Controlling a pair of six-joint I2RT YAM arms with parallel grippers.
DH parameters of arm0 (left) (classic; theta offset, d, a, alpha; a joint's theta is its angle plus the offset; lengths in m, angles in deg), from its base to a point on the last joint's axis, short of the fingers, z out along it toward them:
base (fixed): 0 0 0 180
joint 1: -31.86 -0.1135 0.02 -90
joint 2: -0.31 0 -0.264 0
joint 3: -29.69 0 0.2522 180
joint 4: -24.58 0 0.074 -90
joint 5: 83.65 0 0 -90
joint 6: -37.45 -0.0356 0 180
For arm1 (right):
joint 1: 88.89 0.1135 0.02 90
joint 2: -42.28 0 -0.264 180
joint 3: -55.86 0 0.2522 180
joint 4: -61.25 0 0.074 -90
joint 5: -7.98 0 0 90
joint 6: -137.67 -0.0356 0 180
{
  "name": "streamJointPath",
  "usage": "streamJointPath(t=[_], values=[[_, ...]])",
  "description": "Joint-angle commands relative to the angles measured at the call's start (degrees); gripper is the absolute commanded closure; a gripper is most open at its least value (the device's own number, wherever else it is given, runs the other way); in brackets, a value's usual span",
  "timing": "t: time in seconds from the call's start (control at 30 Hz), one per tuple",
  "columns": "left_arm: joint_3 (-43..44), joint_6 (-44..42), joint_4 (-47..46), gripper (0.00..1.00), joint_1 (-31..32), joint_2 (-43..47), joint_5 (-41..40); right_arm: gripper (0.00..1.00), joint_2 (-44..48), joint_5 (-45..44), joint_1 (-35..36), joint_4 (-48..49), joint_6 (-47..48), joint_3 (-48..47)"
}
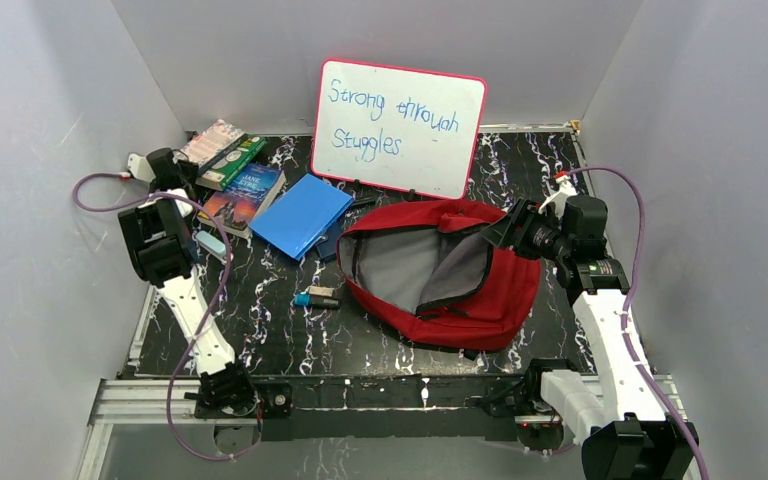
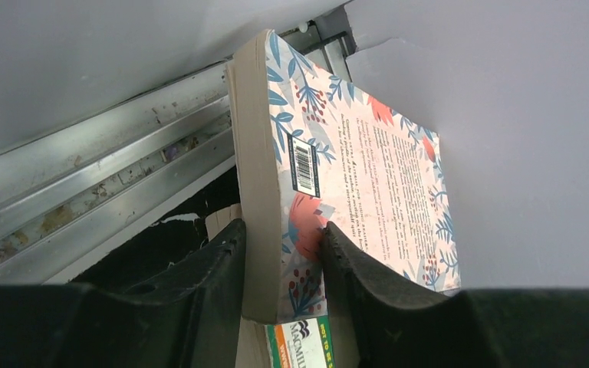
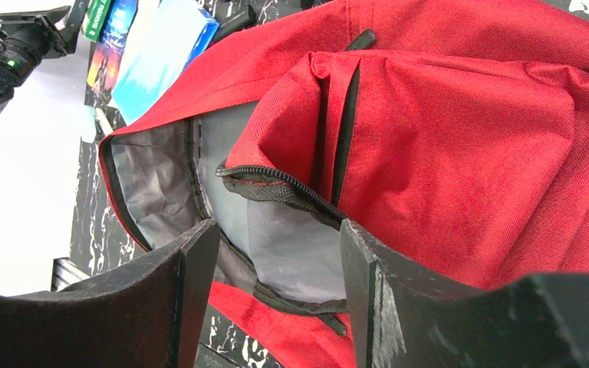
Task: Pack the student bag
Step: Pick up the book at the corner of the board.
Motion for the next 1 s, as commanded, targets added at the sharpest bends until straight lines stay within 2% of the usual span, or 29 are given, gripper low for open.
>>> streamJointPath(t=[0.0, 0.27, 0.5, 0.63, 0.97], values=[[-2.72, -3.66, -1.39, 0.77, -0.21, 6.83, -0.36, 0.32, 0.60, 0.39, -0.09, 1.72, 0.77, -0.60], [-9.33, -5.03, -2.55, 0.89, -0.23, 15.01, 0.45, 0.32, 0.63, 1.60, -0.09, 1.85, 0.68, -0.41], [-17.74, -3.10, -3.62, 0.94, 0.03, 22.80, 1.22, 0.32, 1.63, 1.34, -0.09, 1.50, 0.63, -0.07], [-22.50, -1.42, -3.59, 1.00, 0.11, 27.11, 2.38, 0.32, 2.04, 1.35, -0.09, 1.19, 0.60, -0.01], [-34.80, 6.48, -2.48, 1.00, 2.09, 38.19, 5.56, 0.33, 2.62, -0.23, -0.09, 1.36, -0.54, -1.35]])
